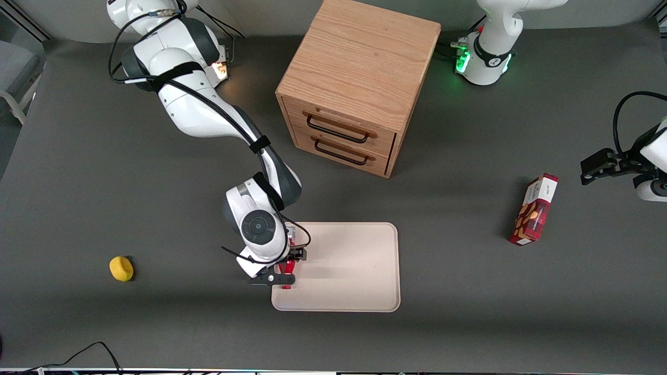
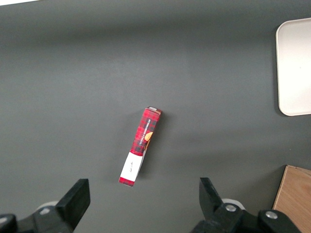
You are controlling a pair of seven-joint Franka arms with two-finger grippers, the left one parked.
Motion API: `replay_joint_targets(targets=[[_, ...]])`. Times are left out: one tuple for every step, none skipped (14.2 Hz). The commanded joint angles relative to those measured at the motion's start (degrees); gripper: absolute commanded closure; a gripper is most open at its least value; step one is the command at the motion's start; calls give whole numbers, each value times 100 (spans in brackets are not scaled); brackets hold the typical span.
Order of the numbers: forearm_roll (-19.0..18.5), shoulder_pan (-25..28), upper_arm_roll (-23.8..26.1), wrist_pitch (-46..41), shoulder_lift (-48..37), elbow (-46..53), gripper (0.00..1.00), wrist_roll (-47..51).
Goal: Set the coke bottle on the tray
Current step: 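Lower the bottle onto the tray and open the right gripper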
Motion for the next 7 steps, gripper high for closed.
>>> replay_joint_targets(targets=[[-70,16,-13,0,57,139,0,148],[-62,16,-13,0,48,139,0,148],[-62,16,-13,0,48,139,0,148],[-62,16,-13,0,48,139,0,148],[-62,16,-13,-9,39,139,0,148],[-62,8,-13,-35,22,139,0,139],[-53,-1,-13,-70,-13,139,0,131]])
